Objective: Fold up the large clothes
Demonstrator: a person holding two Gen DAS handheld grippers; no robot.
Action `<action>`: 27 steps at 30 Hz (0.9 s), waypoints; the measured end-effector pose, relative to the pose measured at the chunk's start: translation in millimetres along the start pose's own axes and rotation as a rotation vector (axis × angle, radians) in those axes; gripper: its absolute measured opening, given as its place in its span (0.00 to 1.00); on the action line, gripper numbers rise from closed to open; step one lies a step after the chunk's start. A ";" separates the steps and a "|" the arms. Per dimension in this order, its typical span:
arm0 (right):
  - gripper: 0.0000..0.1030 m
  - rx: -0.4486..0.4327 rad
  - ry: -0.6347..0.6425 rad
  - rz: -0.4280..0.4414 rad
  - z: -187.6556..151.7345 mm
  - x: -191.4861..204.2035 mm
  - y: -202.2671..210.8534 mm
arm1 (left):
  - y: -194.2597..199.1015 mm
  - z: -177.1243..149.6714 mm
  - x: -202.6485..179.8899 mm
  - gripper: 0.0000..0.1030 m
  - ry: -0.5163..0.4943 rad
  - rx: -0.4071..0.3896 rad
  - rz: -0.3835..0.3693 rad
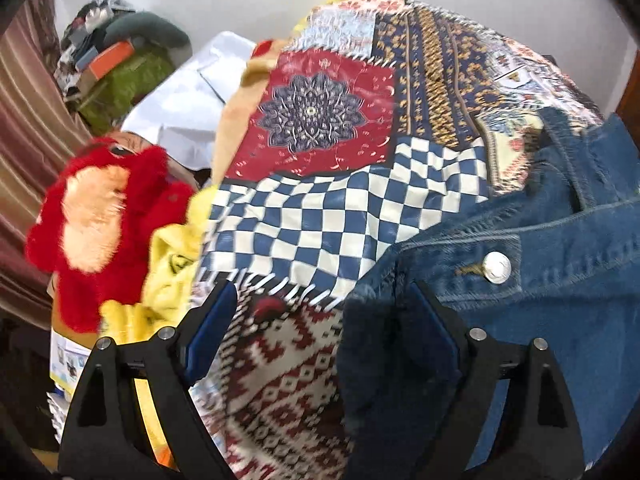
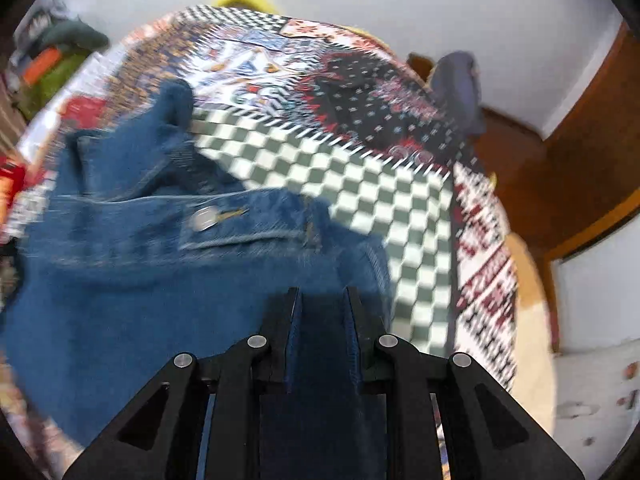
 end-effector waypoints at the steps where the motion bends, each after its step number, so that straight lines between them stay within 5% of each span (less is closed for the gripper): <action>1: 0.15 -0.010 -0.001 0.022 -1.2 0.7 8.0 | 8.2 0.7 1.7 0.85 0.005 -0.011 -0.024; 10: 0.16 -0.111 0.124 0.183 -4.0 83.8 76.2 | 88.2 15.0 -30.0 0.85 -0.013 -0.120 -0.211; 17: 0.16 -0.091 0.223 0.330 -27.0 164.6 89.7 | 119.1 4.3 -75.1 0.86 -0.071 -0.158 -0.340; 27: 0.16 -0.030 0.409 0.232 -73.7 175.0 36.6 | 69.3 -52.5 -105.5 0.86 -0.169 -0.110 -0.262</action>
Point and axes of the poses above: each gripper's, at about its wrist camera, not at the fingertips, and y roughly against the way its jaws point, x to its left, z to its top, the point moved 5 cm from there along -y, roughly the way its jaws point, and after that the axes turned 9 degrees about -x, right-handed, at the moved point
